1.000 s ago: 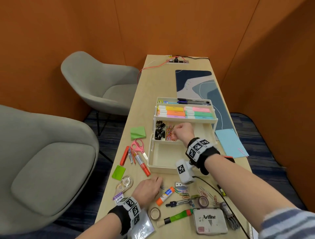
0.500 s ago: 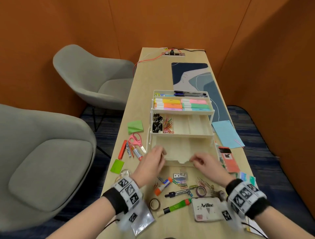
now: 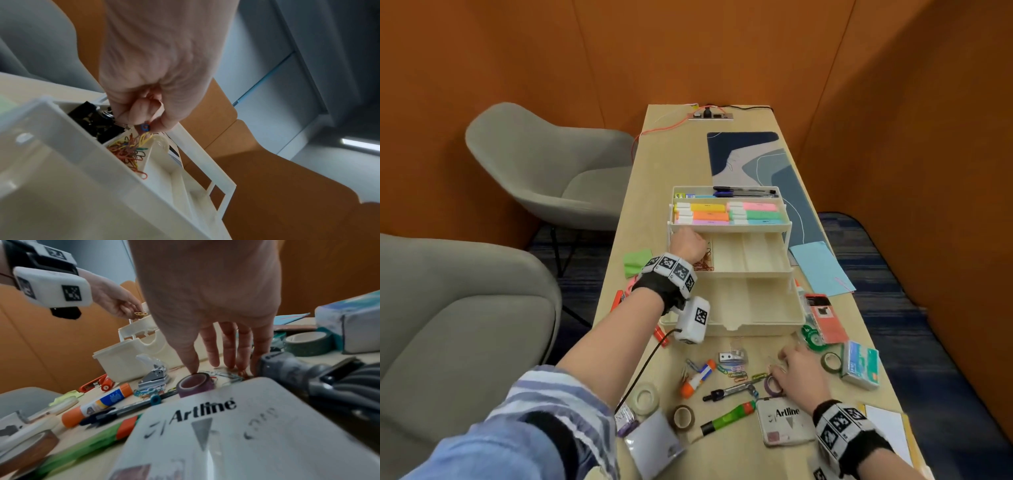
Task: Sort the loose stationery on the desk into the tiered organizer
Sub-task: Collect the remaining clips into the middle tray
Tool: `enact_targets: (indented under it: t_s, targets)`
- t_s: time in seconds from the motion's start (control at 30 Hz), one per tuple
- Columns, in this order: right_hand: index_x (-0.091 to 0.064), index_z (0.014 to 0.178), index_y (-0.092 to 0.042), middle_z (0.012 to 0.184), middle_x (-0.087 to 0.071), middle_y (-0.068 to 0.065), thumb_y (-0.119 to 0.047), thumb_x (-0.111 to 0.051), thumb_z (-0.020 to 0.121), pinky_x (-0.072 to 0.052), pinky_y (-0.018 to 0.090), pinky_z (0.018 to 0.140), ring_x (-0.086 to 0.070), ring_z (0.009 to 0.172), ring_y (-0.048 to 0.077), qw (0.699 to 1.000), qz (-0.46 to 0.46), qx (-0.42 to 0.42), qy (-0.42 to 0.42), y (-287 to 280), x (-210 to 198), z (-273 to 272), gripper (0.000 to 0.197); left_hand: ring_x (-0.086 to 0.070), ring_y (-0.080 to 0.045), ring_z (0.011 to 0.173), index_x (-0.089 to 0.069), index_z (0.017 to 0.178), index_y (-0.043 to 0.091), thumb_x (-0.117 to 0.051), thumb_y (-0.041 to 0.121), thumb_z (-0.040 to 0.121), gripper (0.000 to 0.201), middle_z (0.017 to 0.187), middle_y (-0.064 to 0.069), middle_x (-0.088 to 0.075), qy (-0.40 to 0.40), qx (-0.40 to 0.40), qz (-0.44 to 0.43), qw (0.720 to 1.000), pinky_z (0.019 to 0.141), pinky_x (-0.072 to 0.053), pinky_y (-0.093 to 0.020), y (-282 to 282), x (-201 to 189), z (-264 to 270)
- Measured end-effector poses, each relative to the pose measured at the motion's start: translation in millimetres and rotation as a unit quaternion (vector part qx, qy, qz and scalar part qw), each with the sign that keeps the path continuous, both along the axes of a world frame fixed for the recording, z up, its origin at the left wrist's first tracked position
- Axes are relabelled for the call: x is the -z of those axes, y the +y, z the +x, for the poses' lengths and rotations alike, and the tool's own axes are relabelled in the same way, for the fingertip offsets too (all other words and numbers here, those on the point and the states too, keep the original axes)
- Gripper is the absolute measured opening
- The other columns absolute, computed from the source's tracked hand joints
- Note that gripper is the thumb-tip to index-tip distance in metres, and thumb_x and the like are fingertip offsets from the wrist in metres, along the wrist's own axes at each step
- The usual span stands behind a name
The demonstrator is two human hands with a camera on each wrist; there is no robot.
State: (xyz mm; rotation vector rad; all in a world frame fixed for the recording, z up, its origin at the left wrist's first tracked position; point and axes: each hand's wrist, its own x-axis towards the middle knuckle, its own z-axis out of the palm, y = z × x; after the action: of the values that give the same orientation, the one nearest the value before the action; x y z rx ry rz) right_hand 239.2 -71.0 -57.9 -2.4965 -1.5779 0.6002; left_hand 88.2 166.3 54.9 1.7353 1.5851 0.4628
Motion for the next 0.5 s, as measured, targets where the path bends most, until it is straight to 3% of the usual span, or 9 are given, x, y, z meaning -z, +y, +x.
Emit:
enact_targets:
  t_s: [0.07, 0.13, 0.33, 0.4, 0.5]
  targets:
    - [-0.060, 0.103, -0.014, 0.108, -0.057, 0.004, -0.031, -0.062, 0.086, -0.041, 0.023, 0.074, -0.052, 0.086, 0.015, 1.000, -0.005, 0.009, 0.007, 3.8, 0.2, -0.7, 0.024, -0.064, -0.035, 0.092, -0.063, 0.087, -0.008, -0.044, 0.001, 0.088, 0.020, 0.093, -0.024, -0.065, 0.001, -0.005, -0.013, 1.000, 0.077, -0.053, -0.037, 1.9, 2.4, 1.4]
    - [-0.058, 0.099, -0.016, 0.105, -0.057, 0.003, -0.030, -0.064, 0.084, -0.043, 0.024, 0.073, -0.054, 0.085, 0.016, 1.000, -0.013, 0.023, 0.015, 8.6, 0.1, -0.5, 0.022, -0.063, -0.034, 0.098, -0.062, 0.098, -0.009, -0.046, 0.002, 0.089, 0.021, 0.104, -0.025, -0.064, -0.007, -0.009, -0.026, 1.000, 0.080, -0.052, -0.036, 4.0, 5.3, 2.6]
    - [-0.045, 0.085, -0.020, 0.100, -0.056, 0.003, -0.021, -0.065, 0.081, -0.041, 0.025, 0.069, -0.054, 0.085, 0.019, 0.998, -0.051, 0.029, 0.015, 20.6, 3.1, 1.8, 0.020, -0.065, -0.031, 0.090, -0.055, 0.118, -0.001, -0.037, 0.007, 0.095, 0.030, 0.100, -0.018, -0.062, -0.091, -0.031, -0.083, 0.992, 0.086, -0.056, -0.041, 5.9, 2.9, 2.4]
    - [-0.045, 0.084, -0.019, 0.100, -0.058, 0.005, -0.014, -0.060, 0.082, -0.042, 0.027, 0.070, -0.055, 0.087, 0.020, 0.998, -0.065, 0.026, 0.010, 24.2, 4.4, 2.0, 0.016, -0.066, -0.032, 0.096, -0.054, 0.117, 0.003, -0.035, 0.008, 0.097, 0.029, 0.099, -0.017, -0.061, -0.117, -0.040, -0.101, 0.987, 0.088, -0.055, -0.042, 5.3, 2.5, 1.3]
    - [-0.048, 0.082, -0.017, 0.098, -0.063, 0.008, -0.004, -0.050, 0.083, -0.047, 0.030, 0.073, -0.059, 0.089, 0.023, 0.997, -0.078, 0.012, 0.013, 27.4, 7.3, 3.1, 0.013, -0.066, -0.033, 0.098, -0.055, 0.099, 0.006, -0.035, 0.010, 0.095, 0.020, 0.102, -0.019, -0.064, -0.124, -0.051, -0.093, 0.987, 0.088, -0.055, -0.044, 8.8, 5.5, -1.2]
